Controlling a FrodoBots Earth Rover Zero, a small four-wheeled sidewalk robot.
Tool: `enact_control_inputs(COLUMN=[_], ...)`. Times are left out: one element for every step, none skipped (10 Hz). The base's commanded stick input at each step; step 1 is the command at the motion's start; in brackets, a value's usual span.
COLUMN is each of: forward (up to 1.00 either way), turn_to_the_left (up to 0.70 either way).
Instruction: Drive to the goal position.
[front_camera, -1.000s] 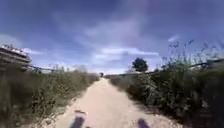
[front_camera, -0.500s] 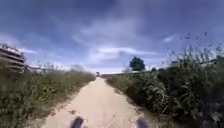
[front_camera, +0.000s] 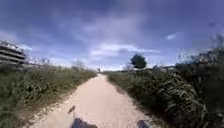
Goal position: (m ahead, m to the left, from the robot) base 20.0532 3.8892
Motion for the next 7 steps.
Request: enact_control_inputs(forward=[0.85, 0.85, 0.85, 0.85, 0.85, 0.85, 0.85], turn_to_the_left=[-0.22, -0.34, -0.15, 0.00, -0.12, -0.33, -0.29])
